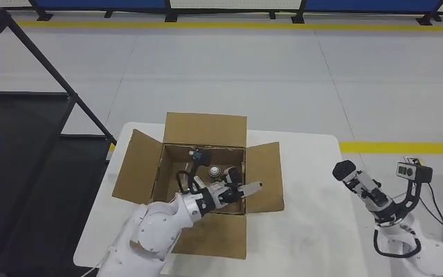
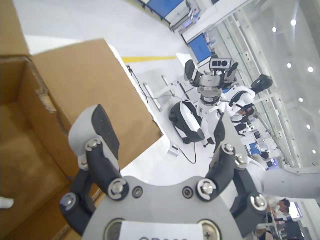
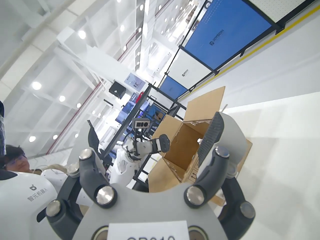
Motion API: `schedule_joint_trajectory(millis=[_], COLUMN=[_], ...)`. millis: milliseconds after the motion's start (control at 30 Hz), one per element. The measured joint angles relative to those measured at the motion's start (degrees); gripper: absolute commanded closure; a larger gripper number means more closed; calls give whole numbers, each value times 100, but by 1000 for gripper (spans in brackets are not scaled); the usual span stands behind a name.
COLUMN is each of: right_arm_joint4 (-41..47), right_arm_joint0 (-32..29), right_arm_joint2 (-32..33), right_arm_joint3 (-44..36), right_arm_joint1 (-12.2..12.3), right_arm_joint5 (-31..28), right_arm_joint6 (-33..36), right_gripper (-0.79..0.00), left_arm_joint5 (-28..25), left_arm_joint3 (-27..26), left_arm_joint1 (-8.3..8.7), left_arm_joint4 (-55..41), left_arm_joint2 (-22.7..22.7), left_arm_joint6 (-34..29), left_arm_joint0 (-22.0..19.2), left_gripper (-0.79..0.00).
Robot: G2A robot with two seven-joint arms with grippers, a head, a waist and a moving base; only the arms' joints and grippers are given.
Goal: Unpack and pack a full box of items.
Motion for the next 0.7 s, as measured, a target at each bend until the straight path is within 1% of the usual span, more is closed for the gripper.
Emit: schedule_joint_trajectory(millis=[67,100,167,200,267,300,400,500,533,600,700], right_arm_joint4=[-344,-578,-961,-1228,-1693,-2049,-2878,-3669,-3946,-4570,-5352], right_arm_joint0=[28,54,120,188,344,467,834,1288,1423,1730,2164], right_arm_joint2=[-225,-402,-707,-941,-1324,-1603,-2399,-3191,-3429,-3969,-4661], right_arm_joint3=[-339,-562,-866,-1025,-1172,-1207,-1112,-858,-771,-525,-26], right_arm_joint1=[-6,-10,-18,-24,-40,-58,-130,-225,-259,-343,-477], right_arm_joint5=[55,117,248,358,554,699,1080,1486,1610,1909,2394], right_arm_joint6=[-73,-99,-111,-102,-136,-219,-502,-827,-936,-1173,-1403], right_gripper=[-785,-785,-785,-785,-785,-785,-785,-785,-785,-785,-785], left_arm_joint5=[-157,-273,-470,-616,-862,-1048,-1534,-2042,-2196,-2524,-2900], left_arm_joint3=[-399,-624,-897,-1026,-1153,-1197,-1168,-1004,-943,-801,-609], left_arm_joint1=[86,137,200,232,266,281,294,281,275,265,261], left_arm_joint4=[-35,-97,-241,-373,-609,-778,-1197,-1710,-1851,-2154,-2525], left_arm_joint2=[-559,-950,-1558,-1957,-2538,-2900,-3735,-4396,-4549,-4820,-5023], left_arm_joint6=[73,123,222,301,431,514,777,1012,1050,1079,975], left_arm_joint0=[464,789,1294,1630,2135,2458,3211,3860,4030,4360,4653], left_gripper=[-785,-785,-785,-785,-785,-785,-785,-785,-785,-785,-785])
